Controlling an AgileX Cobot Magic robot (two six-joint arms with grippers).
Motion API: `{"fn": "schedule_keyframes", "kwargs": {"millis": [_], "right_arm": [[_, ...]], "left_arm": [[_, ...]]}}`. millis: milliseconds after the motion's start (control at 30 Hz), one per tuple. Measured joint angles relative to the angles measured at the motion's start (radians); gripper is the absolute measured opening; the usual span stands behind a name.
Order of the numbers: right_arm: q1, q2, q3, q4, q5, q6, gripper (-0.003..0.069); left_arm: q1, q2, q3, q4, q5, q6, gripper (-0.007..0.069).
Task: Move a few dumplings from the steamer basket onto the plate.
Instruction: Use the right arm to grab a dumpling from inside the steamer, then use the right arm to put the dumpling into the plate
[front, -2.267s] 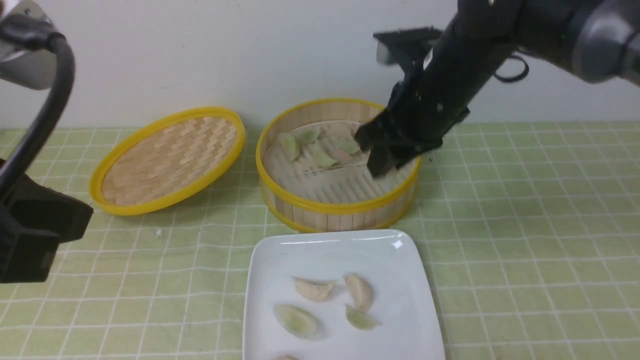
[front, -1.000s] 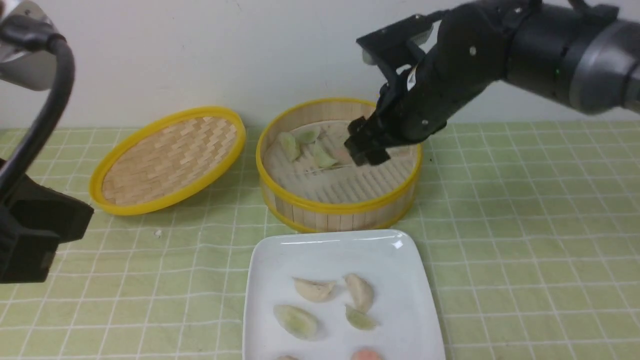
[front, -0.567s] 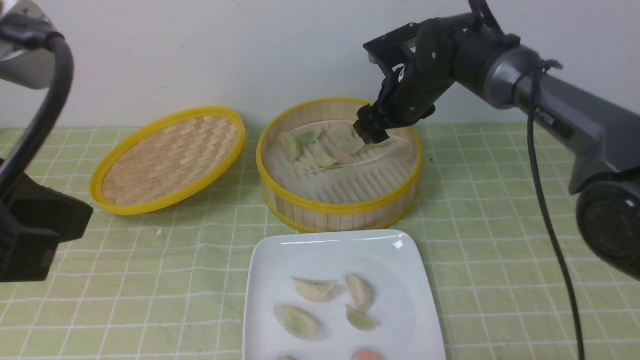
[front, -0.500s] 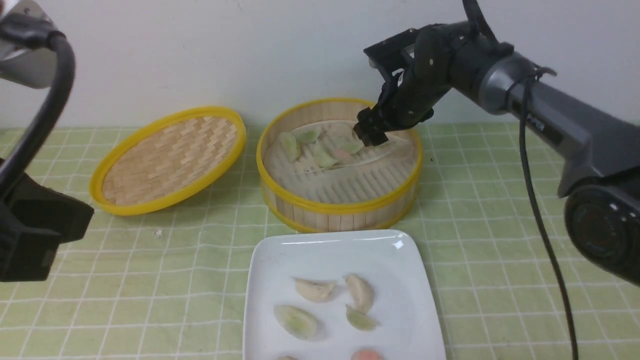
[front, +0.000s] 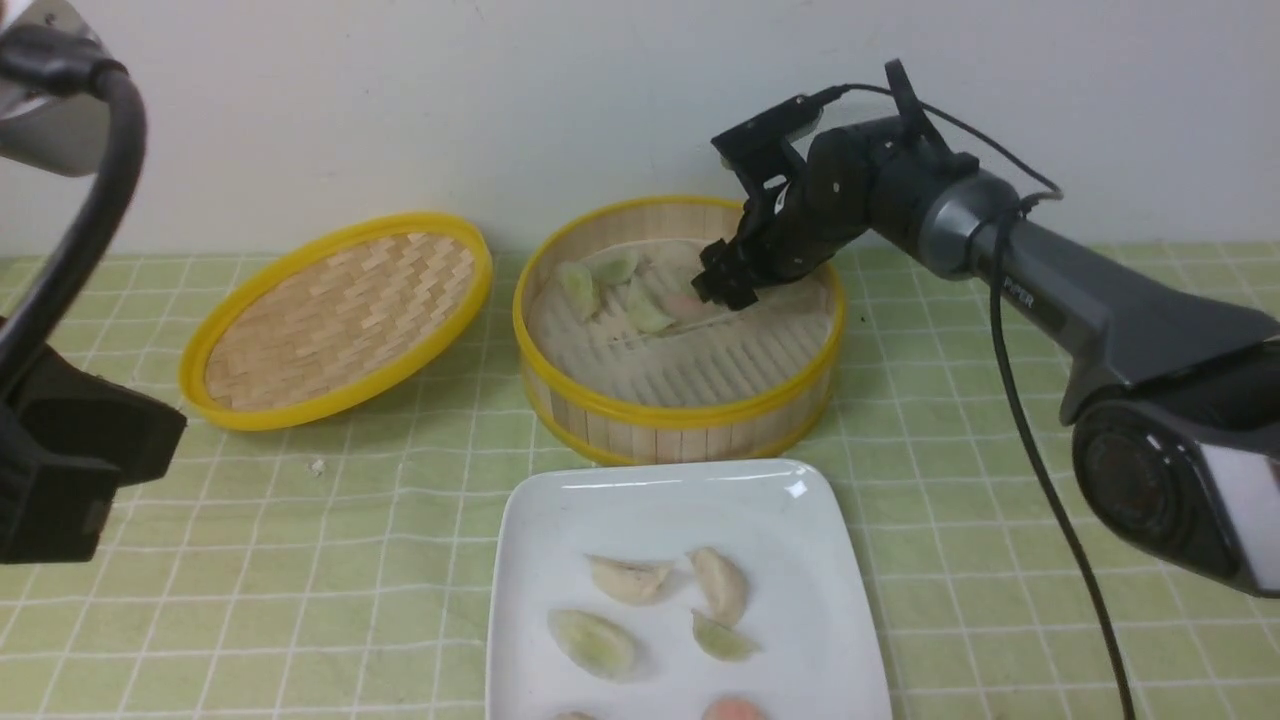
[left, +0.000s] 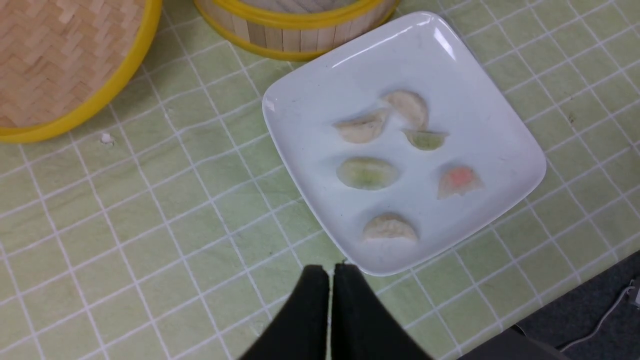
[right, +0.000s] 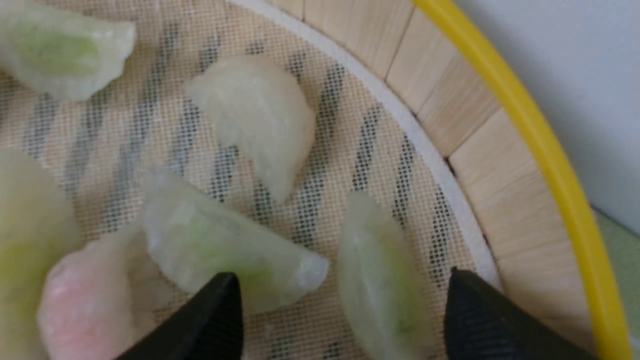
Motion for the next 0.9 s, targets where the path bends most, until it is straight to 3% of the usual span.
{"fn": "schedule_keyframes", "kwargs": {"millis": [100, 233, 300, 667, 900], "right_arm": [[0.0, 0.004, -0.001, -0.019, -0.006, 0.0, 0.0392], [0.001, 0.009, -0.001, -0.024, -0.003, 0.0, 0.0187], [0.001, 0.009, -0.002, -0.024, 0.002, 0.0, 0.0141], [0.001, -0.054, -0.221, -0.022, 0.407, 0.039, 0.0145], [0.0, -0.16, -0.286, 0.125, 0.44, 0.091, 0.0145]], "left_arm": [[0.0, 0.0, 0.0, 0.0, 0.0, 0.0, -0.0006], [0.0, 0.0, 0.0, 0.0, 0.0, 0.0, -0.0006], [0.0, 0.0, 0.0, 0.0, 0.0, 0.0, -0.0006], [0.0, 0.0, 0.0, 0.0, 0.0, 0.004, -0.0006], [0.0, 0.0, 0.0, 0.0, 0.0, 0.004, -0.0006]]}}
